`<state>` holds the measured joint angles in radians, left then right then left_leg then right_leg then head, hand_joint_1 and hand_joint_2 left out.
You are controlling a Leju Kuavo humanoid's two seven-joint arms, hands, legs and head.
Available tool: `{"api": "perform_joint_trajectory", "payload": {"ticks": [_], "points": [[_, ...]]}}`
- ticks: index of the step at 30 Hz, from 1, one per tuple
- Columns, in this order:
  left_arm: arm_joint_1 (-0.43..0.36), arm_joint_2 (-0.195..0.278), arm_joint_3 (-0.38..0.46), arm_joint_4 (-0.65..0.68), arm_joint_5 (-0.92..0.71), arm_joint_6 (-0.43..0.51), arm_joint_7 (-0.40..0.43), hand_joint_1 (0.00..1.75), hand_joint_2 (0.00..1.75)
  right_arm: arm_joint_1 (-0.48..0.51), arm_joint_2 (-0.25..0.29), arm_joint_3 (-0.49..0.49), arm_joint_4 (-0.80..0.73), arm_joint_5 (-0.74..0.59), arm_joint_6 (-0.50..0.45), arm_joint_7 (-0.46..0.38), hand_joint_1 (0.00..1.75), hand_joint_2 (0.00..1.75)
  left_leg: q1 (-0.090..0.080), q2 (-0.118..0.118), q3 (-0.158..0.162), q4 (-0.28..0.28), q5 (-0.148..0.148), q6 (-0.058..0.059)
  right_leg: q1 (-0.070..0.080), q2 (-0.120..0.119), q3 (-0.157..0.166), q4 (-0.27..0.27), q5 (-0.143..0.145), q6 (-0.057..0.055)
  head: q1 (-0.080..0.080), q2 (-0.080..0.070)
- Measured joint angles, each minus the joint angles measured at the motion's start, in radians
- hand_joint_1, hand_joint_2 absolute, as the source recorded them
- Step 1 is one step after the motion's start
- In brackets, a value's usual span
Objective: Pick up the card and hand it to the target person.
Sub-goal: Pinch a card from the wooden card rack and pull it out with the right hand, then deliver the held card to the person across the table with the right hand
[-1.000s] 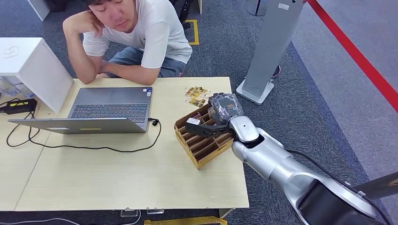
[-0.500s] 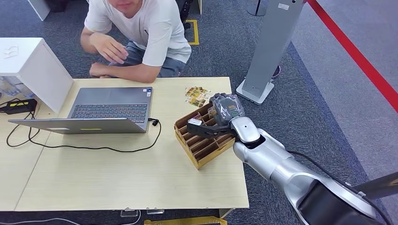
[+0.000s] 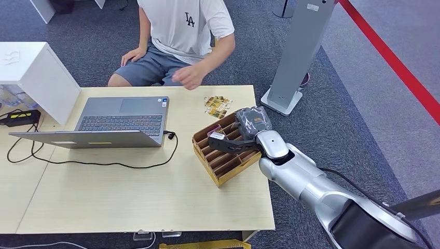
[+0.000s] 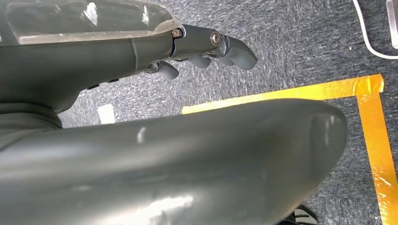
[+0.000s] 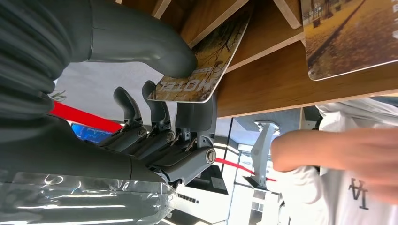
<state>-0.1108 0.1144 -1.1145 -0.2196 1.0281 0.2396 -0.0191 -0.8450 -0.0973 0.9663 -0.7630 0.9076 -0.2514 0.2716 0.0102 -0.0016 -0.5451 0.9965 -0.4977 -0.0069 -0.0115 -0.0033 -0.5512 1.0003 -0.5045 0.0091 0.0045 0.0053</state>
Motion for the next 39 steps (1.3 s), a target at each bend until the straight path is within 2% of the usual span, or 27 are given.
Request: {"api": "perform_joint_trajectory", "payload": {"ticks": [4, 8, 20, 24, 29, 36, 38, 39], "points": [[0.000, 0.000, -0.001, 0.000, -0.005, -0.002, -0.004, 0.00, 0.00, 0.000, 0.000, 0.000, 0.000, 0.000, -0.002, 0.000, 1.45, 1.75, 0.000, 0.000, 0.000, 0.000, 0.000, 0.000, 0.000, 0.000, 0.000, 0.000, 0.000, 0.000, 0.000, 0.000], [0.000, 0.001, -0.004, 0.000, -0.013, -0.027, -0.042, 0.00, 0.00, 0.000, -0.001, 0.000, 0.000, 0.001, -0.005, 0.000, 1.50, 1.75, 0.000, 0.000, 0.000, 0.000, 0.000, 0.000, 0.000, 0.000, 0.000, 0.000, 0.000, 0.000, 0.001, 0.000], [0.001, 0.003, -0.004, 0.000, -0.004, -0.017, -0.055, 0.00, 0.00, 0.000, -0.017, -0.009, -0.044, 0.009, -0.023, 0.029, 1.50, 1.75, 0.000, 0.000, 0.000, 0.000, 0.000, 0.000, 0.000, 0.000, 0.000, 0.000, 0.000, 0.000, 0.001, 0.000], [0.006, 0.003, -0.004, 0.000, 0.008, -0.002, -0.054, 0.00, 0.00, -0.002, -0.047, -0.037, -0.146, 0.036, -0.029, 0.086, 1.50, 1.75, 0.000, 0.000, 0.000, 0.000, 0.000, 0.000, 0.000, 0.000, 0.000, 0.000, 0.000, 0.000, 0.001, 0.000], [0.011, 0.003, -0.004, 0.000, 0.023, 0.007, -0.047, 0.00, 0.00, 0.008, -0.094, -0.099, -0.365, 0.132, -0.053, 0.149, 1.50, 1.75, 0.000, 0.000, 0.000, 0.000, 0.000, 0.000, 0.000, 0.000, 0.000, 0.000, 0.000, 0.000, 0.000, 0.000], [0.012, 0.003, -0.004, 0.000, 0.030, -0.002, -0.042, 0.00, 0.00, 0.079, -0.145, -0.173, -0.631, 0.210, -0.061, 0.168, 1.50, 1.75, 0.000, 0.000, -0.001, 0.000, 0.000, 0.000, 0.000, 0.000, -0.001, 0.000, 0.000, 0.000, 0.001, 0.000], [0.012, 0.003, -0.004, 0.000, 0.033, -0.021, -0.041, 0.00, 0.87, 0.110, -0.152, -0.186, -0.675, 0.219, -0.064, 0.163, 1.31, 1.75, 0.000, 0.000, -0.001, 0.000, 0.000, 0.000, 0.000, 0.000, -0.001, 0.000, 0.000, 0.000, 0.001, 0.000], [0.012, 0.003, -0.004, 0.000, 0.035, -0.033, -0.041, 0.00, 1.31, 0.125, -0.156, -0.191, -0.693, 0.221, -0.064, 0.158, 1.15, 1.75, 0.000, 0.000, -0.001, 0.000, 0.000, 0.000, 0.000, 0.000, -0.001, 0.000, 0.000, 0.000, 0.001, 0.000]]}}
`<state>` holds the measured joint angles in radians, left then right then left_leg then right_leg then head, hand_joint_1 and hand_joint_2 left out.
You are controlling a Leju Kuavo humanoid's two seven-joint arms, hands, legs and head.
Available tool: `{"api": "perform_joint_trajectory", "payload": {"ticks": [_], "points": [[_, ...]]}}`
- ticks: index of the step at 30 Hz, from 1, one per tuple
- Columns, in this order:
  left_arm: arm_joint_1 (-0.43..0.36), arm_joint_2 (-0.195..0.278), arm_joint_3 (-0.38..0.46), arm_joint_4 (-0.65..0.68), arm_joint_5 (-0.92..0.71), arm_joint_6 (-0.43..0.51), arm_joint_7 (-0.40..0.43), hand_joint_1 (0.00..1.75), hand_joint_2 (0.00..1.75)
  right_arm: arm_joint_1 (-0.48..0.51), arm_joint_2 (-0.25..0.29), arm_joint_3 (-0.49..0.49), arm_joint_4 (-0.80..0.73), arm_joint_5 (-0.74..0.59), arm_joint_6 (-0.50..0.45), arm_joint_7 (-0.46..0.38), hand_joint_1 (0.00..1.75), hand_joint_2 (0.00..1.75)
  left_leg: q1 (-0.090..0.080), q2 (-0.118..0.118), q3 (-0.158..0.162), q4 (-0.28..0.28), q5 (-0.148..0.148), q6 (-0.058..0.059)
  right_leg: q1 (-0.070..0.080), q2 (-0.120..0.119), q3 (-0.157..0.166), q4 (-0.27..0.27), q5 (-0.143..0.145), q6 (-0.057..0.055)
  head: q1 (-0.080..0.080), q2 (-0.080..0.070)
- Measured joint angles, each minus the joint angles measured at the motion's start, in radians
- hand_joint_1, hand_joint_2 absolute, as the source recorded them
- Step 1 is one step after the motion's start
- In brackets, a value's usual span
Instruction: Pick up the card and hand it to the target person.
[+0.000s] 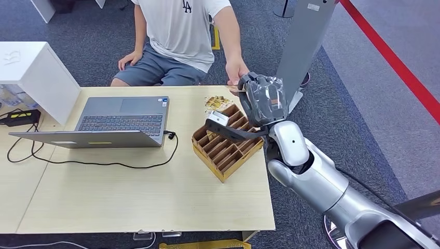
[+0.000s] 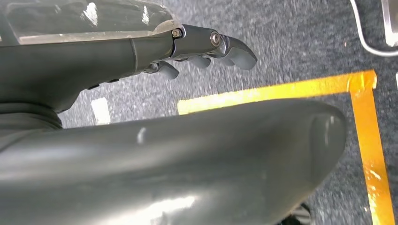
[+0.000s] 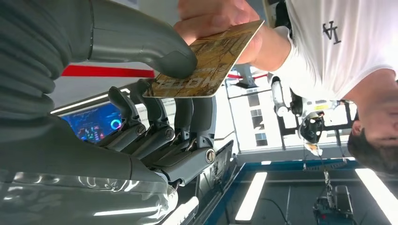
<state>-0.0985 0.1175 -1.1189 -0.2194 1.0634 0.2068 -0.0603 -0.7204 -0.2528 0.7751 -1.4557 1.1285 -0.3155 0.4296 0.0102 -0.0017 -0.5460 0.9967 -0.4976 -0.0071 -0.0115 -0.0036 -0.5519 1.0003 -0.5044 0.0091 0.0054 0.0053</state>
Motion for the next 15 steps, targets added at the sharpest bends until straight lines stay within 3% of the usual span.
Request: {"api": "perform_joint_trajectory", "payload": {"ticks": [1, 2, 4, 6, 12, 15], "points": [[0.000, 0.000, 0.000, 0.000, 0.003, -0.012, 0.000, 0.00, 1.75, 0.014, -0.003, -0.004, -0.014, 0.001, 0.000, -0.005, 0.92, 1.75, 0.000, 0.000, 0.000, 0.000, 0.000, 0.000, 0.000, 0.000, 0.000, 0.000, 0.000, 0.000, 0.000, 0.000], [0.000, 0.000, 0.000, 0.000, 0.006, -0.024, 0.000, 0.00, 1.75, 0.027, -0.005, -0.007, -0.026, 0.001, 0.000, -0.010, 0.74, 1.75, 0.000, 0.000, 0.000, 0.000, 0.000, 0.000, 0.000, 0.000, 0.000, 0.000, 0.000, 0.000, 0.000, 0.000], [0.000, 0.000, 0.000, 0.000, 0.013, -0.043, 0.000, 0.00, 0.87, 0.048, -0.009, -0.011, -0.046, -0.003, 0.000, -0.020, 0.27, 1.75, 0.000, 0.000, 0.000, 0.000, 0.000, 0.000, 0.000, 0.000, 0.000, 0.000, 0.000, 0.000, 0.000, 0.000], [0.000, 0.000, 0.001, 0.000, 0.021, -0.056, -0.001, 0.00, 0.00, 0.068, -0.012, -0.016, -0.060, -0.009, 0.000, -0.029, 0.01, 1.75, 0.000, 0.000, 0.000, 0.000, 0.000, 0.000, 0.000, 0.000, 0.000, 0.000, 0.000, 0.000, -0.001, 0.000], [0.000, 0.000, 0.003, 0.000, 0.039, -0.061, 0.000, 0.00, 0.00, 0.113, -0.015, -0.036, -0.081, -0.032, -0.005, -0.049, 0.00, 1.75, 0.000, 0.000, 0.000, 0.000, 0.000, 0.000, 0.000, 0.000, 0.000, 0.000, 0.000, 0.000, -0.001, 0.000], [0.000, 0.000, 0.004, 0.000, 0.045, -0.048, -0.002, 0.00, 0.00, 0.139, -0.015, -0.049, -0.082, -0.124, -0.034, -0.104, 0.00, 1.75, 0.000, 0.000, 0.000, 0.000, 0.000, 0.000, 0.000, 0.000, 0.000, 0.000, 0.000, 0.000, -0.001, 0.000]]}}
